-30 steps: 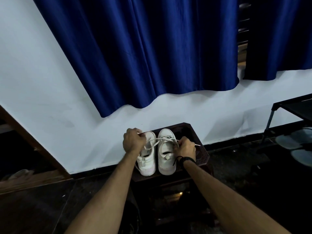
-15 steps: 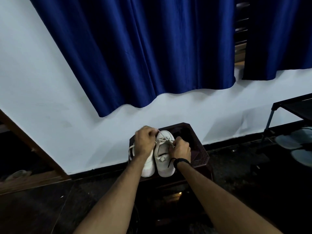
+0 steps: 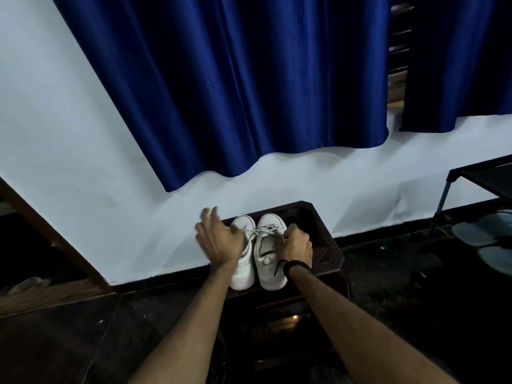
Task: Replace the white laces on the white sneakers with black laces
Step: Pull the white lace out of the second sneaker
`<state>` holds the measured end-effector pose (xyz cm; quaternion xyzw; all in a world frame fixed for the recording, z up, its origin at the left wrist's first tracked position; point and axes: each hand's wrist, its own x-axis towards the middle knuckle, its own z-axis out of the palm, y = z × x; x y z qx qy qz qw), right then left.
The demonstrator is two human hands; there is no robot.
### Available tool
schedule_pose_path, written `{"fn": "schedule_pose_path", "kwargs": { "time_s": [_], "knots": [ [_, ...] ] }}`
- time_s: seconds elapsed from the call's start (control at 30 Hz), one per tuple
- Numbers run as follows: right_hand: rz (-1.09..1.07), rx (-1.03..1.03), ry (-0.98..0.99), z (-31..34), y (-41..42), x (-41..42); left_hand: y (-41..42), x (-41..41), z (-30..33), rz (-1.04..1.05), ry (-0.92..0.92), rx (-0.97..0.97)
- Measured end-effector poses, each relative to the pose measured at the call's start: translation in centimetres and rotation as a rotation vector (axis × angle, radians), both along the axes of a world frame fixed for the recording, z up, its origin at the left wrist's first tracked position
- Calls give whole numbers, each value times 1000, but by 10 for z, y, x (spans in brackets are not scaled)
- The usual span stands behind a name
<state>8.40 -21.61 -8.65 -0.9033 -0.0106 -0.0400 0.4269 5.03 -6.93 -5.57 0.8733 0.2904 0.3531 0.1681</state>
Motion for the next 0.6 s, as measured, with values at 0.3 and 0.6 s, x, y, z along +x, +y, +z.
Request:
{"fn": "schedule_pose_path", "kwargs": {
  "time_s": [0.3, 0.6],
  "knots": [
    [7, -16, 0, -4, 0, 4, -24, 23, -25, -529, 279, 327],
    [6, -29, -44, -8, 1, 2, -15, 7, -3, 84, -262, -226]
  ]
}}
